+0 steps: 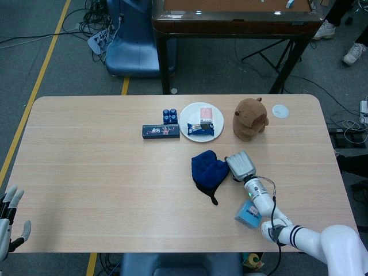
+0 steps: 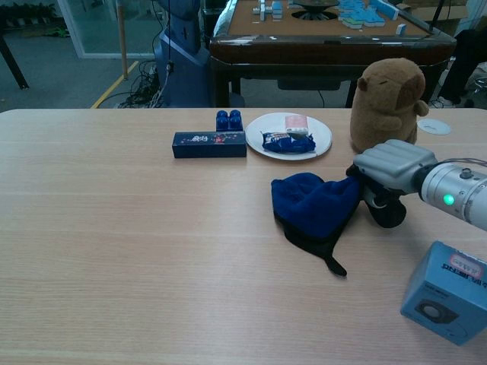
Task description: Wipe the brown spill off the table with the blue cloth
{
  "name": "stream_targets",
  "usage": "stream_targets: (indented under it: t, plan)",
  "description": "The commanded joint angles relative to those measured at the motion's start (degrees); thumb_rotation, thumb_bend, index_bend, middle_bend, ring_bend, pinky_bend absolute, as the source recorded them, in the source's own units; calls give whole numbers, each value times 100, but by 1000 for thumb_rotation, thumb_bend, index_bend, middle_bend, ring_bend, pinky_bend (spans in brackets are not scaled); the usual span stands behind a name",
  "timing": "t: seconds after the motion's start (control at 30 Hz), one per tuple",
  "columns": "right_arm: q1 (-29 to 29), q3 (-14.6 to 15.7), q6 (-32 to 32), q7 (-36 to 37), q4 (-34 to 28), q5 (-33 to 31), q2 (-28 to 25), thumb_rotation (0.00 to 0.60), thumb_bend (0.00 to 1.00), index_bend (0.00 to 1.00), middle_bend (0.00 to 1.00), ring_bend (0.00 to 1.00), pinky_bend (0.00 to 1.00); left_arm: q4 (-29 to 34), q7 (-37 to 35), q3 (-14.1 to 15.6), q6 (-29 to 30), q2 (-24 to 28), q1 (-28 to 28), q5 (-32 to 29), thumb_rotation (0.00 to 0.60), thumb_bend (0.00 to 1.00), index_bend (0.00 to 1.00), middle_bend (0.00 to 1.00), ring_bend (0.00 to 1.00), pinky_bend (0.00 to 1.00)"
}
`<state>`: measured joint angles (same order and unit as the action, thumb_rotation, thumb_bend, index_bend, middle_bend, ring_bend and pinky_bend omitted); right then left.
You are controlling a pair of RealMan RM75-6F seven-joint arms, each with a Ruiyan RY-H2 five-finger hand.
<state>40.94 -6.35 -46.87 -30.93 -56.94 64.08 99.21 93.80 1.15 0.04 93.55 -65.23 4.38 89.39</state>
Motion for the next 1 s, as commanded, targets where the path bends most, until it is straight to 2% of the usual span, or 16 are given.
stream_targets:
  t: [0.03, 0.4, 0.63, 1.0]
  plan:
    - [-118, -17, 4, 1, 160, -139, -174, 600, 752, 743, 602, 594, 783, -6, 7, -4, -20, -11, -15, -2, 600, 442, 0, 0, 9, 58]
    - [-328, -104, -66, 60, 407, -356, -589, 600, 752, 742, 602, 594, 783, -32, 30, -22, -109, -63, -87, -3, 600, 442, 0, 0, 9, 58]
    - [-245, -75, -48, 83, 471, -216, -265, 600, 751, 743, 602, 594, 783, -56, 0, -18, -111, -70, -86, -18, 600, 442, 0, 0, 9, 58]
    - [77, -82, 44, -327, 417, -110, 371, 600, 751, 743, 602, 594, 783, -94, -90, 3, -19, -48, -12, -36, 600, 442, 0, 0, 9, 58]
